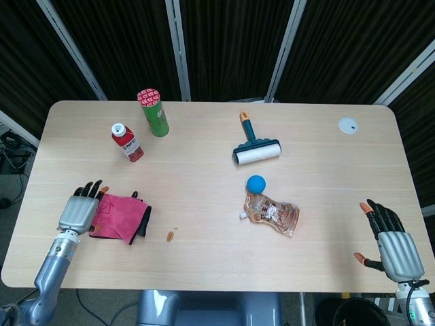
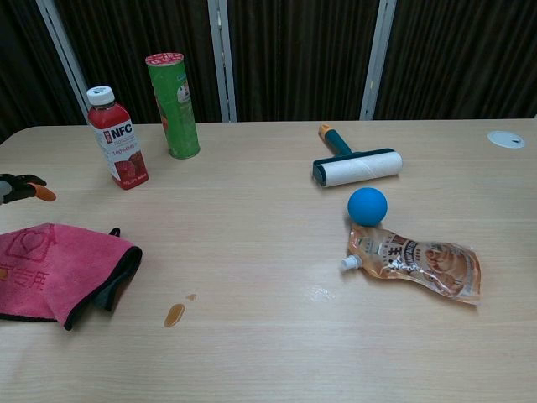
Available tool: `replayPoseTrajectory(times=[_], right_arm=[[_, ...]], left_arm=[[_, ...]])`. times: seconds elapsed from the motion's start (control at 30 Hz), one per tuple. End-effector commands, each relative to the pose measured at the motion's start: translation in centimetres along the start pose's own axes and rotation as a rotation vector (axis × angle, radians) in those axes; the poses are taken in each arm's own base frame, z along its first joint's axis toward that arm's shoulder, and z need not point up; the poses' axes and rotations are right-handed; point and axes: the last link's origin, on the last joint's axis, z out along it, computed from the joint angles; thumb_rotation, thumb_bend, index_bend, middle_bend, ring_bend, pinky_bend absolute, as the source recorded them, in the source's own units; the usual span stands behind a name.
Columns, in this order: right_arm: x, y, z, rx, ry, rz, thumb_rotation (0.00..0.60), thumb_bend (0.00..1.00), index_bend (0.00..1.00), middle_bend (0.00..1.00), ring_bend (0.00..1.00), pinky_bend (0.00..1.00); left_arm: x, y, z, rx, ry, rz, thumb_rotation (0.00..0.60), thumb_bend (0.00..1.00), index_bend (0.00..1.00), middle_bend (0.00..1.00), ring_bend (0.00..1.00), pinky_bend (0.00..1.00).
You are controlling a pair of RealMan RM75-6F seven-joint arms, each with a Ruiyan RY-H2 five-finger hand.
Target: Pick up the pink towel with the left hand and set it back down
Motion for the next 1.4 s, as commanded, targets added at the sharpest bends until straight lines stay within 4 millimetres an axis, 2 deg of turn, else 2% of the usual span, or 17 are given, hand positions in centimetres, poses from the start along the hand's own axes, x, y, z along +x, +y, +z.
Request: replayPoseTrajectory(times=[0.03, 0.2, 0.33, 0.4, 0.47, 0.53, 0.63, 0.87, 1.1, 1.3, 1.4], right_arm=[[0.0, 0.1, 0.0, -0.003, -0.001, 0.002, 0.600, 0.06, 0.00, 0.00, 0.00, 0.08], [0.0, 0.2, 0.1, -0.010, -0.001, 0.010, 0.600, 0.06, 0.00, 0.00, 0.00, 0.08], [0.1, 0.1, 0.0, -0.009, 0.000, 0.012, 0.600, 0.06, 0.00, 0.00, 0.00, 0.08], [0.1, 0.1, 0.0, -0.008, 0.000, 0.012, 0.600, 0.06, 0.00, 0.00, 0.00, 0.08], [0.1, 0.1, 0.0, -0.008, 0.000, 0.012, 0.600, 0.06, 0.00, 0.00, 0.00, 0.08], [0.1, 0.1, 0.0, -0.008, 0.002, 0.012, 0.600, 0.06, 0.00, 0.00, 0.00, 0.08], [0.1, 0.1, 0.0, -0.007, 0.005, 0.011, 0.600, 0.06, 0.00, 0.00, 0.00, 0.08], [0.1, 0.0, 0.0, -0.004, 0.008, 0.005, 0.600, 0.06, 0.00, 0.00, 0.00, 0.08], [0.1, 0.0, 0.0, -0.007, 0.007, 0.005, 0.600, 0.06, 0.00, 0.00, 0.00, 0.08], [0.1, 0.0, 0.1, -0.007, 0.008, 0.005, 0.600, 0.06, 0.00, 0.00, 0.00, 0.08], [0.1, 0.0, 0.1, -0.006, 0.009, 0.005, 0.600, 0.06, 0.00, 0.00, 0.00, 0.08]], left_arm=[[-0.5, 1.4, 1.8, 0.002, -0.027, 0.004, 0.600, 0.00, 0.13, 0.00, 0.02, 0.16], [-1.3, 2.6, 2.9, 0.014, -0.059, 0.001, 0.600, 0.00, 0.15, 0.01, 0.03, 0.16], [-1.9, 3.5, 3.4, 0.013, -0.069, 0.006, 0.600, 0.02, 0.23, 0.09, 0.09, 0.21], [-2.0, 4.0, 3.4, 0.008, -0.065, 0.005, 0.600, 0.08, 0.31, 0.17, 0.16, 0.27], [-2.1, 4.2, 3.4, 0.002, -0.058, 0.006, 0.600, 0.19, 0.47, 0.31, 0.27, 0.35], [-2.1, 4.5, 3.3, -0.007, -0.042, 0.004, 0.600, 0.34, 0.68, 0.50, 0.42, 0.46], [-1.7, 4.8, 2.9, -0.034, 0.010, -0.013, 0.600, 0.44, 0.83, 0.63, 0.55, 0.55], [0.7, 5.0, 2.4, -0.099, 0.128, -0.070, 0.600, 0.47, 0.87, 0.68, 0.59, 0.58], [5.4, 6.4, 2.0, -0.165, 0.228, -0.112, 0.600, 0.47, 0.88, 0.68, 0.60, 0.58], [9.3, 9.1, 1.5, -0.240, 0.311, -0.170, 0.600, 0.47, 0.88, 0.68, 0.60, 0.58], [10.5, 10.5, 1.2, -0.274, 0.334, -0.198, 0.600, 0.47, 0.88, 0.68, 0.60, 0.58]])
